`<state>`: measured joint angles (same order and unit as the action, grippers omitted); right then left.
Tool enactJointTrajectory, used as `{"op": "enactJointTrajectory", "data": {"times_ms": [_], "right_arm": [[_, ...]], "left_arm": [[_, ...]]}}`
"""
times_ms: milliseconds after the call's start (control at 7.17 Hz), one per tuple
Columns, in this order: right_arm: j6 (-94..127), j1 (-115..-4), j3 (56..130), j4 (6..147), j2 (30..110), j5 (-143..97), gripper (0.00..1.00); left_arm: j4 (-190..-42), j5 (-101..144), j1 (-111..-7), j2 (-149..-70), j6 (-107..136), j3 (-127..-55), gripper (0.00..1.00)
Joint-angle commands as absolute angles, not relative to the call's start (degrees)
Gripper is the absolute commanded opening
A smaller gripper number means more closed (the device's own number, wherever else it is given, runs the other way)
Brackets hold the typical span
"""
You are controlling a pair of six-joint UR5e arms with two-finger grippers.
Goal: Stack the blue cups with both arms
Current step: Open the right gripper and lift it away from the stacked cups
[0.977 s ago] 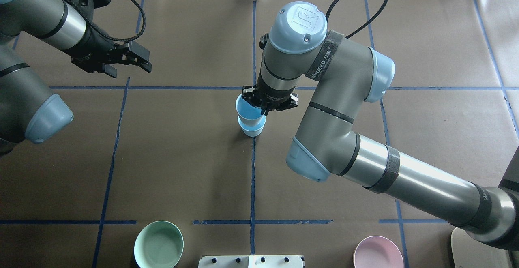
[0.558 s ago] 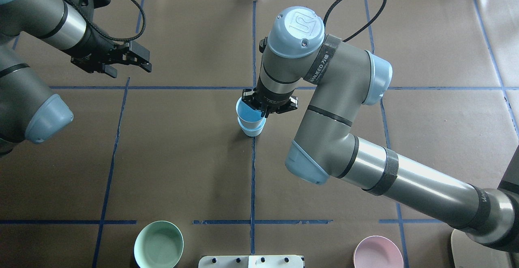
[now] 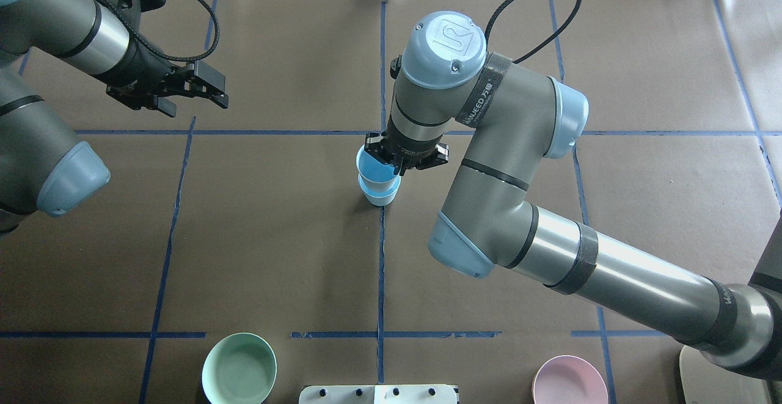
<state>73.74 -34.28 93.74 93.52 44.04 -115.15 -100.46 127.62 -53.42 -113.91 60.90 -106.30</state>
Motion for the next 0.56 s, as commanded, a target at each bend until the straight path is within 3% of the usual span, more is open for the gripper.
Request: {"op": "enactJointTrajectory", "data": {"times_ms": [0, 279, 419], "right_arm": [[73.74, -33.93, 93.87, 93.52, 44.12, -113.40, 0.99], [73.30, -33.66, 95.00, 93.51, 44.30, -113.02, 1.00], [72.95, -36.79, 99.53, 94.30, 46.82, -114.42, 1.00]], "left_arm": [[-100.46, 127.62, -53.35, -113.91, 60.91, -106.35, 1.00], [-100.46, 127.70, -53.61, -113.82, 60.47, -106.35, 1.00], [-100.37, 127.79, -53.87, -110.77, 57.77, -108.17, 1.00]]}}
